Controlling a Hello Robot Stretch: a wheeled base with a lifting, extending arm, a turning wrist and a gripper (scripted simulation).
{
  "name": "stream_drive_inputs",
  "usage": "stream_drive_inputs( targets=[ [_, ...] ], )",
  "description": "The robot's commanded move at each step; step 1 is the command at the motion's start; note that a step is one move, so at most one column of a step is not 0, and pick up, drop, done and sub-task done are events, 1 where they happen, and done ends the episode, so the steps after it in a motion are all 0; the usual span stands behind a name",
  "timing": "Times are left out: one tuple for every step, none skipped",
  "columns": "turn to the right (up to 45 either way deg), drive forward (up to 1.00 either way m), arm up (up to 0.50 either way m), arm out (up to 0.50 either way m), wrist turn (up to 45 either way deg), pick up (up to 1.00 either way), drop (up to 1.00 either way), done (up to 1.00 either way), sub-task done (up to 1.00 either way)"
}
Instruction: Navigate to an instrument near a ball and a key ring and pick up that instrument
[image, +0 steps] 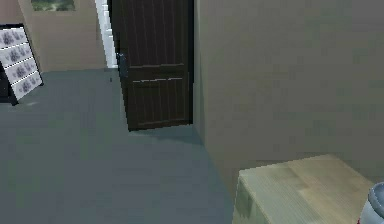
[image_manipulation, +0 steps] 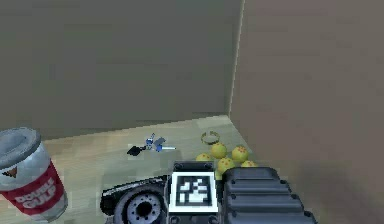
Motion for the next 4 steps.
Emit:
stream_drive_inputs(
  targets=[
    [0.0,0.00,0.00,0.00,45.0,0.00,0.00,0.00,0.00],
    [0.0,0.00,0.00,0.00,45.0,0.00,0.00,0.00,0.00],
    [0.0,0.00,0.00,0.00,45.0,0.00,0.00,0.00,0.00],
    [0.0,0.00,0.00,0.00,18.0,0.00,0.00,0.00,0.00]
  ],
)
